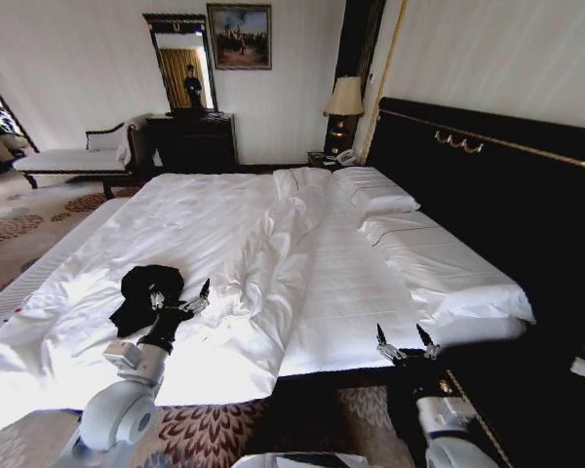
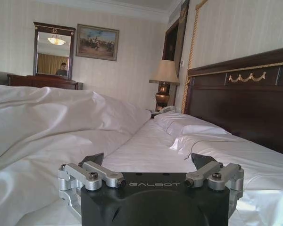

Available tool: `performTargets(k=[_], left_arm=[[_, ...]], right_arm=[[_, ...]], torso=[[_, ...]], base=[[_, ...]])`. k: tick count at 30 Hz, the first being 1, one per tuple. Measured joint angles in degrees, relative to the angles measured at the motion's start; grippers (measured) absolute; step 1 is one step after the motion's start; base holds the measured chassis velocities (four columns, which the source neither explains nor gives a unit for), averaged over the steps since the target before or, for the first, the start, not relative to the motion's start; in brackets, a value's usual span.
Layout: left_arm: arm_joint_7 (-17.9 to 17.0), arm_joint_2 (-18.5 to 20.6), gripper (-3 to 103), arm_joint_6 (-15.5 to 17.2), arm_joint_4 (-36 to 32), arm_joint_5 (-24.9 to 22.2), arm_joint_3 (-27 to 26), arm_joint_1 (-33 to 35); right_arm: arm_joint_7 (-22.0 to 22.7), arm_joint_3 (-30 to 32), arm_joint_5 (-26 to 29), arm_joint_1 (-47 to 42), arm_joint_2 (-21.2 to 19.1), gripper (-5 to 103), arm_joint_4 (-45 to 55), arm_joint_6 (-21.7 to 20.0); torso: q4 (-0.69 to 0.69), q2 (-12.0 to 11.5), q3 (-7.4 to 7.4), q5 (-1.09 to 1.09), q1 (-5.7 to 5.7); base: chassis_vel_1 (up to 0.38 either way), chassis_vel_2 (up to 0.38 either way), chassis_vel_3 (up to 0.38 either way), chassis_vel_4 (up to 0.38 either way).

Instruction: Fold the clothes on the bed.

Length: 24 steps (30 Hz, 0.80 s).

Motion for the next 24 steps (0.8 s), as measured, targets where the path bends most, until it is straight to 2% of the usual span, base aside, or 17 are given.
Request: performTargets(k=[6, 12, 14, 24], left_arm=[[-0.42, -0.06, 100, 0.28, -0.69, 0.13, -0.41, 0.74], [-1.57, -1.0, 100, 1.29, -3.32, -0.74, -1.64, 2.53], [-1.74, -1.25, 100, 1.31, -3.34, -0.99, -1.96, 2.88], [-2.69, -1.51, 100, 0.99, -2.2, -0.52, -2.26, 4.13]], right_arm=[[0.18, 0.53, 0.28, 0.03, -0.2, 100, 0.06, -0.18], [0.3, 0.57, -0.18, 0.03, -0.04, 100, 0.14, -0.67], [0.36, 0.59, -0.32, -0.13, 0.0, 100, 0.2, -0.87], [0.44, 0.84, -0.73, -0.44, 0.84, 100, 0.41, -0.73]], torso=[[-0.01, -0.01, 0.02, 0.11, 0.01], [0.01, -0.02, 0.02, 0.09, 0.02], [0.01, -0.01, 0.01, 0.02, 0.01], [-0.01, -0.01, 0.01, 0.06, 0.01]], base=[[0.008, 0.002, 0.001, -0.002], [-0.05, -0.033, 0.039, 0.009], [0.0, 0.0, 0.0, 0.0], [0.029, 0.028, -0.03, -0.034]])
